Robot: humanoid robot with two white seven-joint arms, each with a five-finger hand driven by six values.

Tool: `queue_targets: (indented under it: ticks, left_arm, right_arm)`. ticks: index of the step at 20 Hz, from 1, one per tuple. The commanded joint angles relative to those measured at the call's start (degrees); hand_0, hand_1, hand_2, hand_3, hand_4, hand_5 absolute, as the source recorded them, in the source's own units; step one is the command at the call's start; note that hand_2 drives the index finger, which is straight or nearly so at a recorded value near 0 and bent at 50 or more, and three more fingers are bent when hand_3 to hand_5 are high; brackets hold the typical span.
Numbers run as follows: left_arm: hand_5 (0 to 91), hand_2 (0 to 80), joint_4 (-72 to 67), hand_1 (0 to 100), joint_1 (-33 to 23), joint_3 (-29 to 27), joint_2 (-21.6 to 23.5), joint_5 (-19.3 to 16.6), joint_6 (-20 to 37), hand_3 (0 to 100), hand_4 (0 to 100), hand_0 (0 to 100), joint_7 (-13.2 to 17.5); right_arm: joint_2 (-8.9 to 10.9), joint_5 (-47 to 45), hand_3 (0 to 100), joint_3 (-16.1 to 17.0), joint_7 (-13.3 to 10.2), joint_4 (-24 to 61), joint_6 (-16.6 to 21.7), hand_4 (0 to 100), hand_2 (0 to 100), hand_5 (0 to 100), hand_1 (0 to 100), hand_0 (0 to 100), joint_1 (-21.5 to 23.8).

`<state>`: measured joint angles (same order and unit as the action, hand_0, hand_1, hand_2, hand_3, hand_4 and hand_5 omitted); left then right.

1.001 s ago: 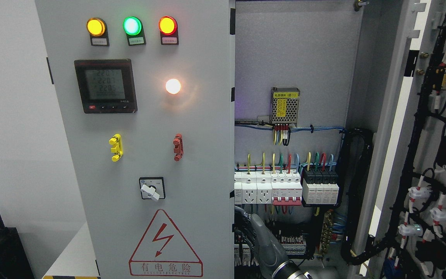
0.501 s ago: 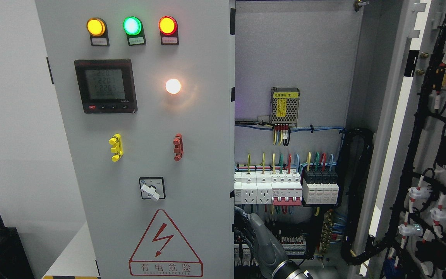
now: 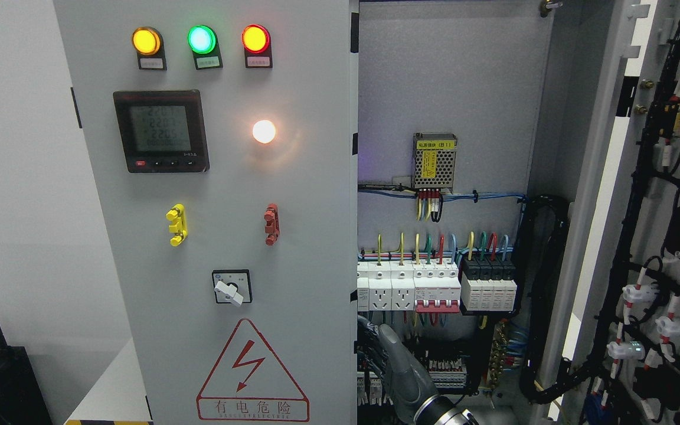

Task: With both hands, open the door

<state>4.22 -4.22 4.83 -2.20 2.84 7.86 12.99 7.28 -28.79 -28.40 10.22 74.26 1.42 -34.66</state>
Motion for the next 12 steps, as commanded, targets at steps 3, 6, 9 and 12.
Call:
queue_targets:
  ticks: [3,6,9,12]
  left_arm:
    - [0.0,0.0,0.00,0,0.00,0.00,0.00,0.06,0.05,0,4,0,0.02]
    - [0.0,0.0,0.00,0,0.00,0.00,0.00,0.06,0.05,0,4,0,0.02]
    - [0.0,0.0,0.00,0,0.00,0.00,0.00,-0.03,0.05,0,4,0,0.02]
    - [0.0,0.0,0.00,0,0.00,0.00,0.00,0.06,0.05,0,4,0,0.02]
  right_arm:
    - [0.01,-0.13,0,0.45,0.24,-0.16,-0.01,0,0,0,0,0,-0.41]
    - [0.01,-1.35,0,0.36,0.67,-0.43,-0.10,0,0,0,0,0,-0.59]
    - [0.01,-1.71,0,0.36,1.12,-0.34,-0.97,0,0,0,0,0,-0.50]
    - [0.01,-1.71,0,0.36,1.47,-0.25,-1.15,0,0,0,0,0,-0.59]
